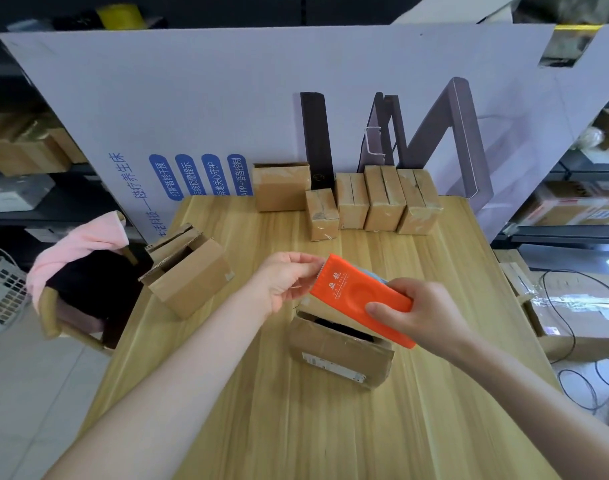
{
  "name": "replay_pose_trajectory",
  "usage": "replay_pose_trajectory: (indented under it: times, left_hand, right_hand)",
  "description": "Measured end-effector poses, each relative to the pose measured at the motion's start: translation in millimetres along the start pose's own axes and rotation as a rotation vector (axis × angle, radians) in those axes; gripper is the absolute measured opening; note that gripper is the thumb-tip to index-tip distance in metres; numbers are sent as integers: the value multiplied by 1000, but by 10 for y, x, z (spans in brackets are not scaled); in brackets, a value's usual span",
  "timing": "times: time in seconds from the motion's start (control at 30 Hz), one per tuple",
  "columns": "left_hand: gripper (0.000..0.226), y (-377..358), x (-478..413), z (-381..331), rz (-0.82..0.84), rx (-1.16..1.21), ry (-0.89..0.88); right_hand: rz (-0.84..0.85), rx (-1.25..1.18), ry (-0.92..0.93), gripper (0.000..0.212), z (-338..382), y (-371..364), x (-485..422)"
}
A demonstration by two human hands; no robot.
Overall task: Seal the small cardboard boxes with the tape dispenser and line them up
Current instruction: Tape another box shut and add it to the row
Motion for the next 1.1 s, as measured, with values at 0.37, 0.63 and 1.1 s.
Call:
replay_pose_trajectory:
  times: [0.37, 0.63, 1.1]
  left_hand:
    - [31, 285, -301, 101, -303, -175, -52]
    - [10, 611, -305, 481, -396, -238, 21]
    - [12, 609, -361, 940, -612, -505, 95]
  right_hand:
    - [29, 205, -133, 39, 199, -140, -11]
    - [117, -38, -311, 29, -316, 45, 210]
    - [273, 372, -422, 56, -920, -369, -371]
Point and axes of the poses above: each hand's wrist, its own x-axis away from the middle knuckle, its own y-axis out of the back of the hand, z = x × y, the point moved 9 cm from there along -x, towards the middle knuckle, and after that the axes turned 10 degrees about -x, right-handed, at the moved point
